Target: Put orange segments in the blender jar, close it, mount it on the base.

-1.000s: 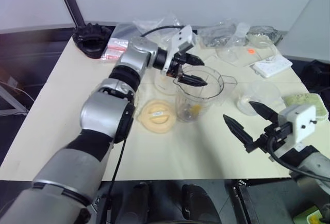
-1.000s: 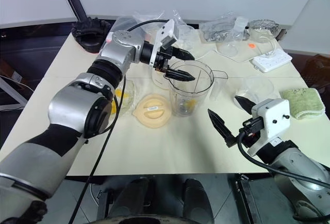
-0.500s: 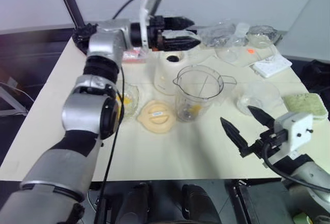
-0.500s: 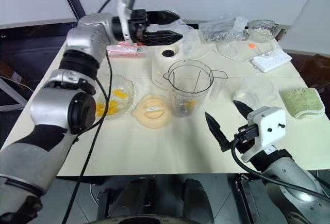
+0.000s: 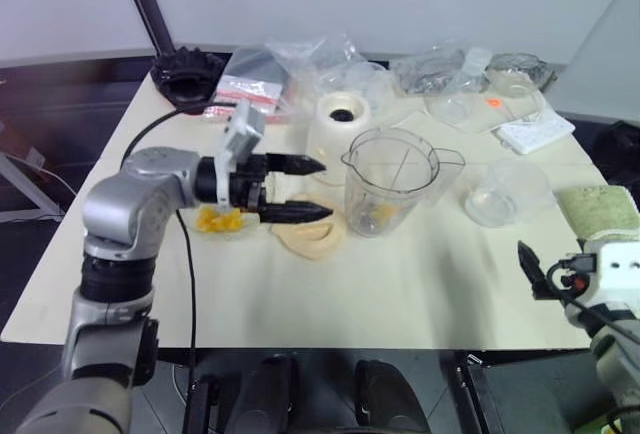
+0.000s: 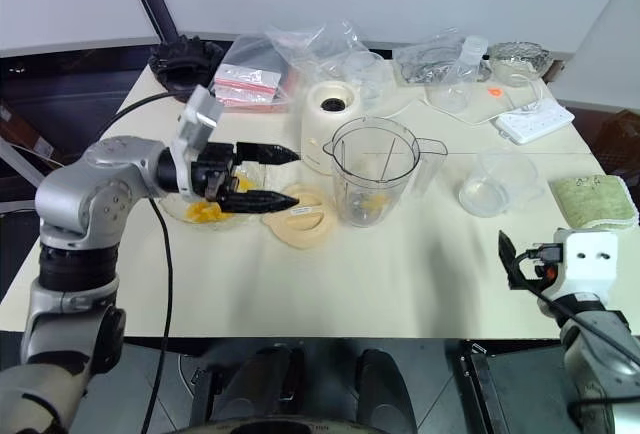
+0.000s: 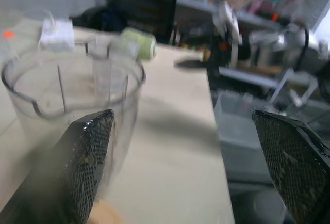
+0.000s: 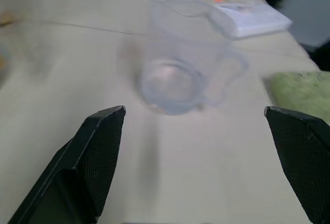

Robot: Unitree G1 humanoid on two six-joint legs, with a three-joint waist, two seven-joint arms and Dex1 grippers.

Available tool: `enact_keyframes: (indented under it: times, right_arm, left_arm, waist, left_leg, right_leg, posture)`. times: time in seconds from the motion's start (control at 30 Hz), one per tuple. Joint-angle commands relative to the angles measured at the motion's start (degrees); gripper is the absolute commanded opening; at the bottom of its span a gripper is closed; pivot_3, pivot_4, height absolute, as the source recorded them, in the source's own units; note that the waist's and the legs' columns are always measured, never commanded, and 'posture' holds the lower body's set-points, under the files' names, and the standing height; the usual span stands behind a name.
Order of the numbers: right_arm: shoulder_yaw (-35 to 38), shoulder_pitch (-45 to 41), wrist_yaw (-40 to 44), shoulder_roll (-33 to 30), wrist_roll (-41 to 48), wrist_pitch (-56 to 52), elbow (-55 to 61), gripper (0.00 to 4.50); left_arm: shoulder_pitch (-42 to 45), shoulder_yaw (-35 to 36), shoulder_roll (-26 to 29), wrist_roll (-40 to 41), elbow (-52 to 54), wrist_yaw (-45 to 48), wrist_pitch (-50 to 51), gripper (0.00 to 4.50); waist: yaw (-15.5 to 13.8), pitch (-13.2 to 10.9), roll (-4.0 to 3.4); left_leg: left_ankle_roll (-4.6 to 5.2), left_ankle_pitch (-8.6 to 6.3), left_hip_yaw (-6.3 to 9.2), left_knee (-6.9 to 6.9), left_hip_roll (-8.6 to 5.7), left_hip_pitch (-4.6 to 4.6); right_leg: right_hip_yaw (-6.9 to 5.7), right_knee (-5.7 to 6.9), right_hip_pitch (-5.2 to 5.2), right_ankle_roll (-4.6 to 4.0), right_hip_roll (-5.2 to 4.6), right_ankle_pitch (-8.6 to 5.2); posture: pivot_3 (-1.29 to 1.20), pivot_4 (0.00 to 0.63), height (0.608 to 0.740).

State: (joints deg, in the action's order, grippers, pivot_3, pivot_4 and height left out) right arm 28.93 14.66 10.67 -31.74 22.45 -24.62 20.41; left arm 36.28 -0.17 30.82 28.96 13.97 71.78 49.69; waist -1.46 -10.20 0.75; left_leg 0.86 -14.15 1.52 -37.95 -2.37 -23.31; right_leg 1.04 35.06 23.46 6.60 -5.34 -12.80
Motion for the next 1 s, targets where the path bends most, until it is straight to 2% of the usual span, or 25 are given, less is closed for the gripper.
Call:
enact_keyframes:
  times: [0.03, 0.2, 0.37, 1.0]
  right_arm:
    - [-1.05, -6.28, 0.83, -1.86, -5.56, 6.95, -12.5, 4.5]
    - [-3.72, -16.82, 2.56, -3.5, -10.02, 14.77, -29.87, 4.5]
    - [-5.37, -24.23, 3.96, -3.99, -11.9, 20.19, -41.64, 4.5]
    - [-9.35, -40.81, 2.42, -3.81, -16.0, 34.1, -69.03, 4.5]
  left_arm:
    - [-1.01, -0.37, 0.9, 1.72, 2.76, -2.6, -0.56, 4.47]
    - [-1.91, 0.01, 1.25, 3.43, 3.77, -6.34, -0.12, 4.47]
    - [-2.83, -0.1, 2.42, 5.57, 5.4, -8.54, 0.81, 4.47]
    - [-3.65, -0.89, 4.07, 8.57, 6.68, -13.38, 0.87, 4.47]
  waist:
    - [0.47, -0.01, -0.01]
    - [1.03, -0.01, -0.06]
    - [1.75, -0.04, -0.18]
    - [2.47, -0.06, -0.22]
  left_leg:
    - [0.01, 0.01, 0.0, 0.0, 0.0, -0.02]
    - [0.02, 0.01, -0.03, 0.0, -0.01, -0.02]
    - [0.03, 0.02, -0.04, 0.01, -0.01, -0.02]
    - [0.03, 0.02, -0.02, 0.01, -0.01, 0.01]
  right_leg:
    - [-0.01, 0.01, 0.02, 0.0, 0.05, 0.0]
    - [0.01, 0.04, 0.03, 0.01, 0.19, 0.01]
    - [0.04, 0.07, 0.04, 0.02, 0.23, 0.01]
    - [0.08, 0.07, 0.01, 0.04, 0.29, 0.02]
  posture:
    - [0.0, 0.15, 0.74]
    - [0.0, 0.15, 0.74]
    - [0.0, 0.15, 0.74]
    - [0.0, 0.15, 0.74]
